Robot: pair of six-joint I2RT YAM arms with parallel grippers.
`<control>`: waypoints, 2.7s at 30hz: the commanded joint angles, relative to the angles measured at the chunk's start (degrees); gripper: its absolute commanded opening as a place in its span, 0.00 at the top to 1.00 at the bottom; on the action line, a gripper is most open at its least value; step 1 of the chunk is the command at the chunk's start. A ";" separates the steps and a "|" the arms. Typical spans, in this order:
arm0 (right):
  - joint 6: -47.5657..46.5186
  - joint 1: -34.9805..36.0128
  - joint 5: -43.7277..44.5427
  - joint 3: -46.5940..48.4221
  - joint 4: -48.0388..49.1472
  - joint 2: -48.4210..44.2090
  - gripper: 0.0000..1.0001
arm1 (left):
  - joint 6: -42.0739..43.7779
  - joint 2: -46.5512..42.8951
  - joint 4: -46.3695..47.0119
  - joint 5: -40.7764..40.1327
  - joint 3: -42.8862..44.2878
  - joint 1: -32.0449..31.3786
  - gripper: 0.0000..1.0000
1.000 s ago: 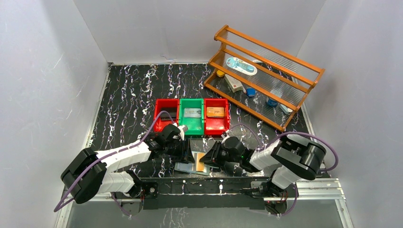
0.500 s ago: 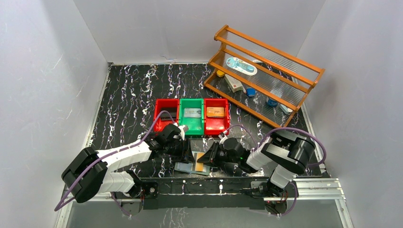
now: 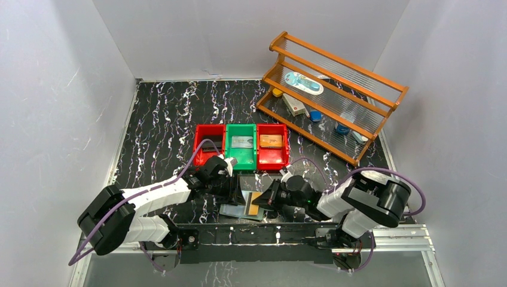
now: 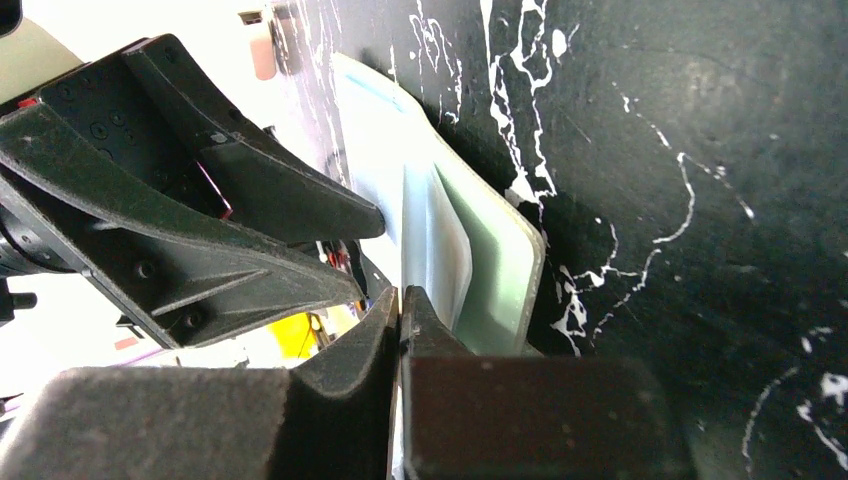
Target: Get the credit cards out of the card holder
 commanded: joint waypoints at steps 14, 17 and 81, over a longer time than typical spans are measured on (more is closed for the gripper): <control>-7.71 -0.60 11.35 0.14 -30.00 -27.76 0.96 | 2.23 -2.29 -7.76 -4.25 2.01 0.06 0.52; -8.82 -0.72 15.26 0.47 -37.72 -34.83 0.97 | 2.29 -2.89 -8.24 -4.22 3.42 0.03 0.48; -114.10 -11.76 36.12 44.64 -34.69 9.20 0.99 | 3.26 -15.03 -17.45 -15.66 2.50 0.04 0.11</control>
